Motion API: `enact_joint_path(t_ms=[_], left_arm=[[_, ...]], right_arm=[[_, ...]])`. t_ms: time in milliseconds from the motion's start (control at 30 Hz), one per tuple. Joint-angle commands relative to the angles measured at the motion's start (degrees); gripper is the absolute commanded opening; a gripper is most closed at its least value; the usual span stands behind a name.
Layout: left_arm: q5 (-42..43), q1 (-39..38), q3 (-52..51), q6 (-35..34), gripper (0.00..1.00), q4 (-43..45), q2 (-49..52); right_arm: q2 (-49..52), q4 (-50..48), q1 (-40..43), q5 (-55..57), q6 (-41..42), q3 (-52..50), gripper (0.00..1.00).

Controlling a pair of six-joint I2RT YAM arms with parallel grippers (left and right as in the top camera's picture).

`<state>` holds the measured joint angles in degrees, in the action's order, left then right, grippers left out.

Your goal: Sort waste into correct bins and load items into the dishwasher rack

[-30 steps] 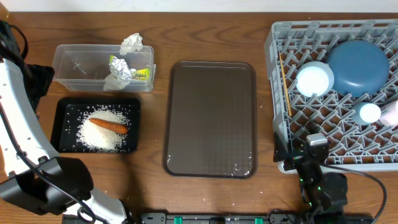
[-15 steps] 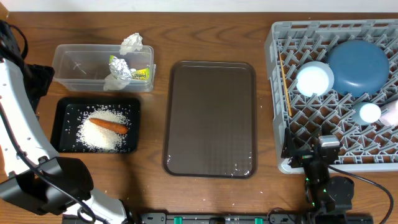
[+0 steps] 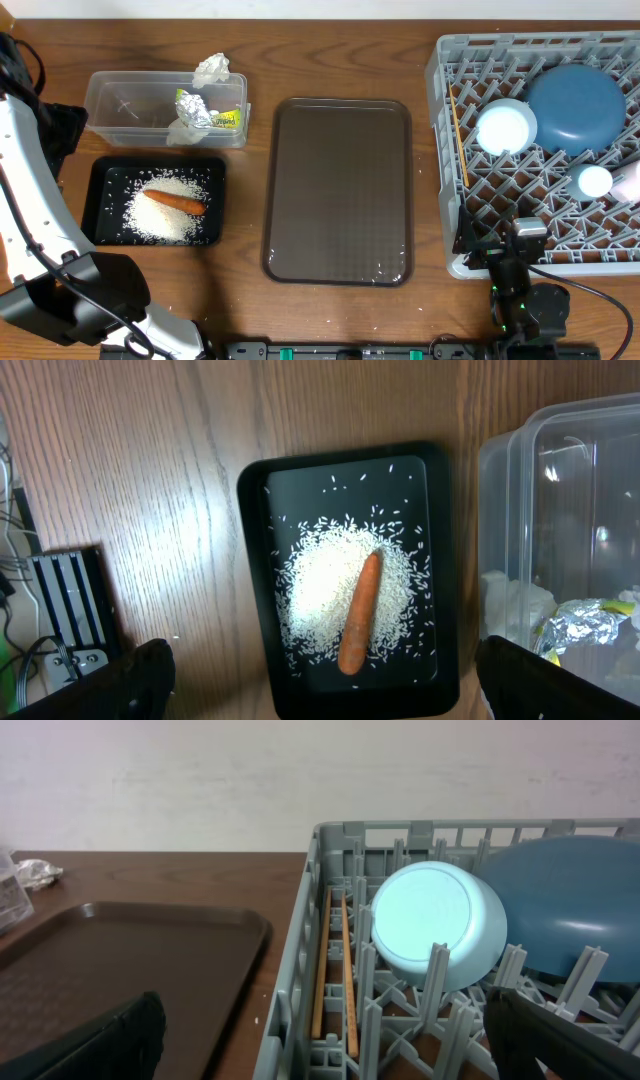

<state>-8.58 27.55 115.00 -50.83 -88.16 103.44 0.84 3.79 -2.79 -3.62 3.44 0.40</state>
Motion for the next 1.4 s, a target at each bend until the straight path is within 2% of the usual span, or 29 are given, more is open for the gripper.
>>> enact_joint_path(t_ms=[0, 1367], left_arm=[[-0.9, 0.2, 0.4, -0.3, 0.98, -0.3, 0.0], [-1.2, 0.0, 0.4, 0.4, 0.98, -2.5, -0.1]], right_arm=[[-0.5, 0.3, 0.6, 0.6, 0.6, -0.1, 0.99], [-0.5, 0.3, 0.6, 0.6, 0.6, -0.1, 0.99]])
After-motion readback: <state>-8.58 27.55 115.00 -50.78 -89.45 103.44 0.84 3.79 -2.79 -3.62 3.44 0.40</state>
